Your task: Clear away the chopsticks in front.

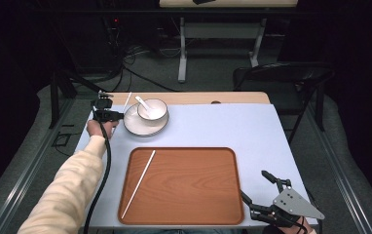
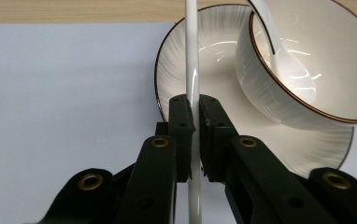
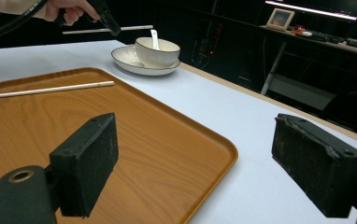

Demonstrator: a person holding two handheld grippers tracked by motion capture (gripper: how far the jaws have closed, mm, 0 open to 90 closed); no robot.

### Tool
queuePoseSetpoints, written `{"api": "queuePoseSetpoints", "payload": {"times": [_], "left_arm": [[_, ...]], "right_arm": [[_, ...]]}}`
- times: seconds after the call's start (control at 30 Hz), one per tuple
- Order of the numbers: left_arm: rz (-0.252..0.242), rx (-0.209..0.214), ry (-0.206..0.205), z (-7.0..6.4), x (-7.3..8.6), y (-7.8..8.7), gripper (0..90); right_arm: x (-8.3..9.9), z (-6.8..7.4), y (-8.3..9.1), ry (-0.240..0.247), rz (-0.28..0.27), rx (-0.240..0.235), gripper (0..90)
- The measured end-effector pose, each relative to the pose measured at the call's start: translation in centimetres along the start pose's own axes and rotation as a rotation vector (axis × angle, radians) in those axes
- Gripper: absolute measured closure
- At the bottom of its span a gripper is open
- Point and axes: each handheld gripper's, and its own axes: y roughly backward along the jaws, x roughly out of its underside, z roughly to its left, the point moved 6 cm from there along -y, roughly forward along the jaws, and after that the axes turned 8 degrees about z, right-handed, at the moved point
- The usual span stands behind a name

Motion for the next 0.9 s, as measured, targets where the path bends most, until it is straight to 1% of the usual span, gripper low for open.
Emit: {"api": "queuePoseSetpoints", "payload": {"times": [0.03,0.07,0.13,0.17,0.27,0.3,0.37,0.43,0.57,0.6,0.73,0.8,0.9], "left_arm": [[-0.013,0.012,0.008,0.0,0.3,0.6,84.6],[-0.013,0.012,0.008,0.0,0.3,0.6,84.5],[-0.028,0.031,0.016,-0.2,1.0,1.5,84.5],[-0.028,0.031,0.016,-0.2,1.0,1.5,84.5],[-0.051,0.042,0.016,-0.4,1.6,2.7,84.5],[-0.052,0.046,0.016,-0.5,1.7,2.9,84.5],[-0.068,0.047,0.014,-0.6,2.0,3.6,84.5],[-0.079,0.059,0.017,-0.9,2.3,4.1,84.5],[-0.097,0.078,0.007,-1.7,3.1,5.3,84.5],[-0.100,0.086,-0.003,-2.0,3.4,5.6,84.5],[-0.124,0.118,-0.014,-3.1,4.2,6.6,84.5],[-0.136,0.136,-0.028,-3.9,4.8,7.2,84.5],[-0.139,0.150,-0.038,-4.5,5.3,7.4,84.5]], "right_arm": [[0.0,0.0,0.0,0.000,-0.001,0.001,14.0],[0.0,0.0,0.0,-0.001,0.000,0.001,14.0],[0.0,0.0,0.0,-0.002,0.001,0.001,14.0],[0.0,0.0,0.0,-0.002,0.001,0.001,14.0],[0.0,0.0,0.0,-0.001,0.001,0.001,14.0],[0.0,0.0,0.0,0.000,0.000,0.002,14.0],[0.0,0.0,0.0,-0.001,0.000,0.002,14.0],[0.0,0.0,0.0,-0.001,0.000,0.003,14.0],[0.0,0.0,0.0,0.000,0.000,0.002,14.0],[0.0,0.0,0.0,0.000,0.002,0.003,14.0],[0.0,0.0,0.0,0.000,0.002,0.003,14.0],[0.0,0.0,0.0,0.000,0.004,0.003,14.0],[0.0,0.0,0.0,0.000,0.001,0.003,14.0]]}}
